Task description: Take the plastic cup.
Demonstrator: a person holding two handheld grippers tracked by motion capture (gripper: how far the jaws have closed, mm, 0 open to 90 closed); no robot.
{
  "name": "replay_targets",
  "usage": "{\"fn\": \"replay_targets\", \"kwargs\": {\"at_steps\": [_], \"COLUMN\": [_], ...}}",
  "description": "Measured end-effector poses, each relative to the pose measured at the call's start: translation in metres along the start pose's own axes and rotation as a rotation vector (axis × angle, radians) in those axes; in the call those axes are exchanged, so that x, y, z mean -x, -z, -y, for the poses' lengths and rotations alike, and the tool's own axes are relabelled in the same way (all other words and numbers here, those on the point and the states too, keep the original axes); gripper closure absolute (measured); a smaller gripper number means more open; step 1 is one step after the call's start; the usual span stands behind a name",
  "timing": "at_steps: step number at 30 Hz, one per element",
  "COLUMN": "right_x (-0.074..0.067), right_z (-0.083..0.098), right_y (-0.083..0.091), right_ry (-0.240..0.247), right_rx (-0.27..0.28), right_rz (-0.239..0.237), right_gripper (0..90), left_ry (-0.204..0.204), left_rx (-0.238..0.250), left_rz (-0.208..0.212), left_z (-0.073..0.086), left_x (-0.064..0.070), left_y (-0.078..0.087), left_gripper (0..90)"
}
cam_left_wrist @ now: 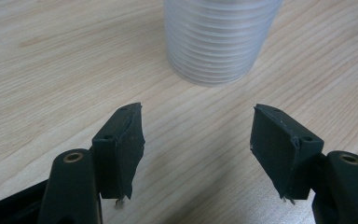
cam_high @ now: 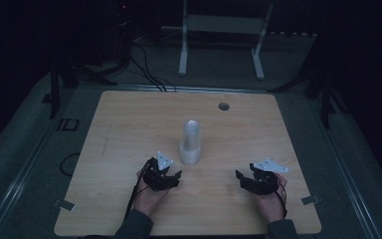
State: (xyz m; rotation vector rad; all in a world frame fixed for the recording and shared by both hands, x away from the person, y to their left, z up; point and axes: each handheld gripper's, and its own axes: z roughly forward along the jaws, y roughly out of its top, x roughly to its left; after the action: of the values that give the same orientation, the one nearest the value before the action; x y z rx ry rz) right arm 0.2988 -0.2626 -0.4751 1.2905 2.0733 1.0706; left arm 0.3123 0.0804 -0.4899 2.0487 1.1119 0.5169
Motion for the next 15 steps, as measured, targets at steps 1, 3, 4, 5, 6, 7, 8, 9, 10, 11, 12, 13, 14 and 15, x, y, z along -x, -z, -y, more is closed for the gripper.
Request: {"fn": "replay_targets", "kwargs": {"at_steps": [1, 3, 4, 5, 6, 7, 8, 9, 10, 11, 12, 13, 14, 15], "right_x": [0.0001, -0.0004, -0.001, -0.001, -0.0018, -0.0018, -0.002, -0.0025, -0.0028, -0.0032, -0.0032, -0.0033, -0.004, -0.0046], "right_z": [0.0001, 0.0, -0.0001, -0.0001, -0.0006, -0.0006, -0.001, -0.0016, -0.0022, -0.0029, -0.0029, -0.0038, -0.0061, -0.0075], "right_y": [0.0007, 0.0009, 0.001, 0.001, 0.0015, 0.0015, 0.0019, 0.0026, 0.0034, 0.0041, 0.0041, 0.005, 0.0073, 0.0086], "right_ry": [0.002, 0.003, 0.003, 0.003, 0.009, 0.009, 0.013, 0.016, 0.016, 0.017, 0.017, 0.022, 0.025, 0.028], "right_rx": [0.003, 0.003, 0.004, 0.004, 0.006, 0.006, 0.007, 0.008, 0.011, 0.013, 0.013, 0.014, 0.022, 0.025], "right_rz": [0.004, 0.004, 0.005, 0.005, 0.003, 0.003, 0.003, 0.003, 0.003, 0.003, 0.003, 0.003, 0.0, -0.003], "right_gripper": [35.9, 35.8, 35.9, 35.9, 35.9, 35.9, 35.9, 35.9, 35.9, 35.8, 35.8, 35.9, 35.9, 35.9], "left_ry": [0.001, 0.004, 0.0, 0.0, -0.002, -0.005, -0.008, -0.008, -0.016, -0.016, -0.019, -0.02, -0.019, -0.022], "left_rx": [-0.001, 0.005, 0.007, 0.011, 0.012, 0.012, 0.01, 0.007, 0.007, 0.007, 0.006, 0.007, 0.009, 0.013], "left_rz": [0.002, 0.006, 0.005, 0.005, 0.006, 0.005, 0.007, 0.01, 0.01, 0.01, 0.01, 0.013, 0.014, 0.02], "left_z": [0.0, 0.0, -0.0001, -0.0002, -0.0003, -0.0003, -0.0003, -0.0004, -0.0004, -0.0004, -0.0006, -0.001, -0.0014, -0.0027], "left_x": [-0.0005, -0.0008, -0.0009, -0.0007, -0.0006, -0.0004, -0.0003, 0.0001, 0.0011, 0.0011, 0.0013, 0.0014, 0.0015, 0.0017], "left_y": [0.0007, 0.0019, 0.0026, 0.003, 0.0034, 0.0038, 0.0039, 0.004, 0.0039, 0.0039, 0.004, 0.004, 0.0044, 0.005], "left_gripper": [34.3, 34.4, 34.5, 34.5, 35.2, 35.2, 35.3, 35.3, 35.4, 35.3, 35.3, 35.3, 35.4, 35.4]}}
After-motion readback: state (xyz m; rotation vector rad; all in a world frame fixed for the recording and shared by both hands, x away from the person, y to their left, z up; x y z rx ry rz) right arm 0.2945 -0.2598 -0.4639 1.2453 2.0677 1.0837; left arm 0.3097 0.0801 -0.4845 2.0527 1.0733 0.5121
